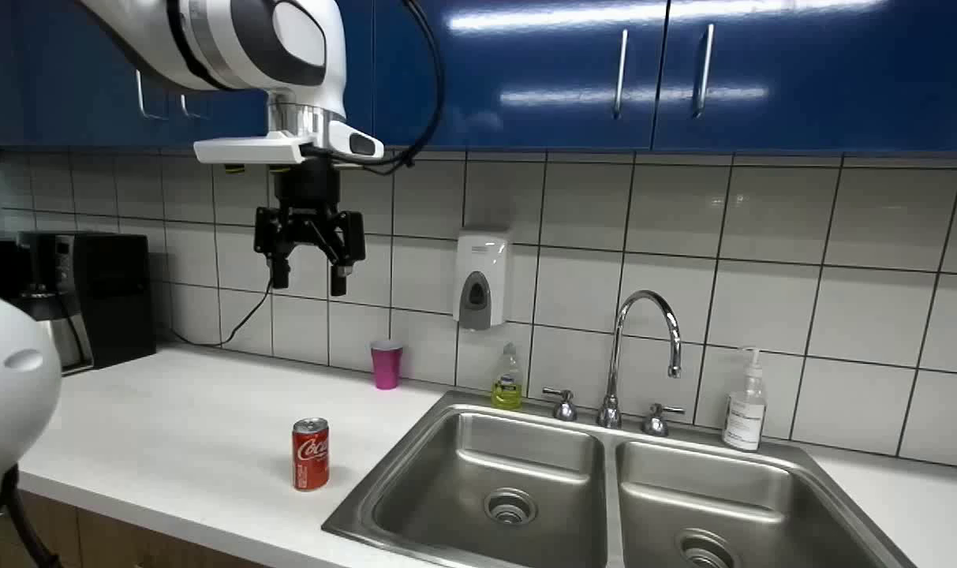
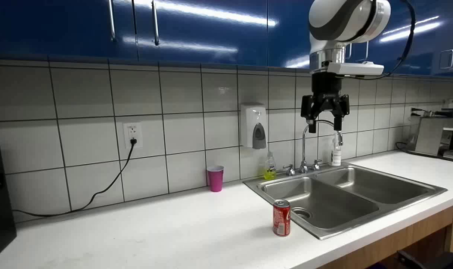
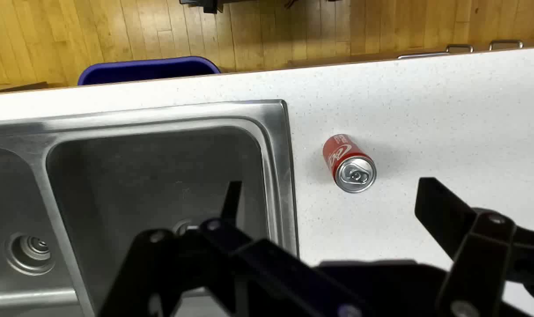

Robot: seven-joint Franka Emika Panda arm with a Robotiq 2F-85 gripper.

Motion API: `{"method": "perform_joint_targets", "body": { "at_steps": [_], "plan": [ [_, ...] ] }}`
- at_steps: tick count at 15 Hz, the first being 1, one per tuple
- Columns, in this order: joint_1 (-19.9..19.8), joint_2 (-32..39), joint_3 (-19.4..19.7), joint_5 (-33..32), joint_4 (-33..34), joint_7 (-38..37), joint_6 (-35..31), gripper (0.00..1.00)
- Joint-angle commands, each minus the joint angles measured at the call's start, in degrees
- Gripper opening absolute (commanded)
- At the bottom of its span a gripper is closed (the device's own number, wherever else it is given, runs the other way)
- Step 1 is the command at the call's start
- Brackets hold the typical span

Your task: Move the red can to the sink on the left

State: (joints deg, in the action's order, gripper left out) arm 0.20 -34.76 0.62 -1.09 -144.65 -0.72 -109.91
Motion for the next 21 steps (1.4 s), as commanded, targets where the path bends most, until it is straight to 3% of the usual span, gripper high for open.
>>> {"method": "perform_joint_targets", "body": {
  "at_steps": [1, 12, 21],
  "plan": [
    [-0.23, 0.05, -0.21, 0.14, 0.11, 0.1, 0.13, 1.0],
    [-0.23, 0.1, -0.21, 0.14, 0.11, 0.1, 0.13, 1.0],
    [2.99, 6.77, -1.64, 0.14, 1.07, 3.71, -0.8, 1.0]
  ]
}}
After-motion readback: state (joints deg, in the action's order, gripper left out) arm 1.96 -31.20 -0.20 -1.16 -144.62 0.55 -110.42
